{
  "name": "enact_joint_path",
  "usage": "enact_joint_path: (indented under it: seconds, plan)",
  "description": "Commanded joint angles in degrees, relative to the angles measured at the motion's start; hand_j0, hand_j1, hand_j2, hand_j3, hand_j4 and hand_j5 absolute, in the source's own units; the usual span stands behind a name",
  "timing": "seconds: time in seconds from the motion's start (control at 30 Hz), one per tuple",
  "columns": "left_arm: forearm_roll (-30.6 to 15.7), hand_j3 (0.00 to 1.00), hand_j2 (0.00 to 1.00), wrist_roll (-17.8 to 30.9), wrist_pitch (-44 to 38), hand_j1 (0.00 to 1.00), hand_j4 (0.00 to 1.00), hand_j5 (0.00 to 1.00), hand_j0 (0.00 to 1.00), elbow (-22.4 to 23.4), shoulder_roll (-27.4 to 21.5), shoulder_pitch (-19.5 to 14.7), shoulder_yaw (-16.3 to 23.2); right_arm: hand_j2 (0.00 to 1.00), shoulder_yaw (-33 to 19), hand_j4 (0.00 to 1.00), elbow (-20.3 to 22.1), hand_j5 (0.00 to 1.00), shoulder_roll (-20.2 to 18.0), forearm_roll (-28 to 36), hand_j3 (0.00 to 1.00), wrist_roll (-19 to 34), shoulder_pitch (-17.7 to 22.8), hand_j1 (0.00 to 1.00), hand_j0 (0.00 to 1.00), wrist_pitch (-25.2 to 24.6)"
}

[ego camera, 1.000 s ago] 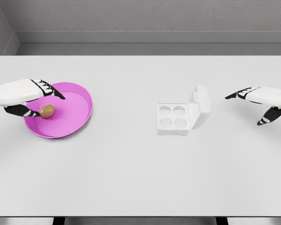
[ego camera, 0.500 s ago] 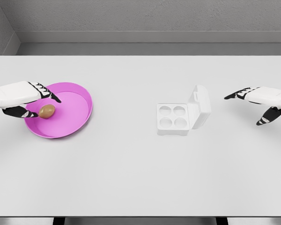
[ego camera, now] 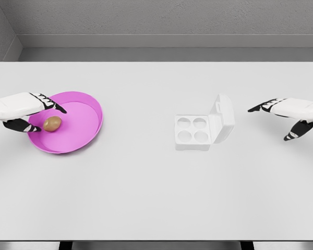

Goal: Pack egg into the box and close the box lid

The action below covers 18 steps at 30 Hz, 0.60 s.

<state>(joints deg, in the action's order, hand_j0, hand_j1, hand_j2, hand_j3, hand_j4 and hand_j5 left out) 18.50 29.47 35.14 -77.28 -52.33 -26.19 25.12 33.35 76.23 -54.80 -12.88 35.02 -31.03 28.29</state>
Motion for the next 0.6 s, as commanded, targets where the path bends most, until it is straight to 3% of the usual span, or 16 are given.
enact_joint_path:
  seconds: [0.0,0.57]
  plan:
    - [-0.40,0.82,0.82,-0.02,-0.14,0.82,0.82,0.82,0.82,0.82,0.74,0.00,-0.16,1.00,0.05,1.00,1.46,1.00,-0.13,0.23,1.00,-0.02,0.09,1.00,1.00,-0.17]
    - [0.13,0.86,0.86,-0.02,-0.14,0.86,0.86,0.86,0.86,4.07,1.79,0.00,0.10,1.00,1.37,1.00,2.52,1.00,-0.22,0.32,1.00,-0.02,0.00,1.00,1.00,-0.17]
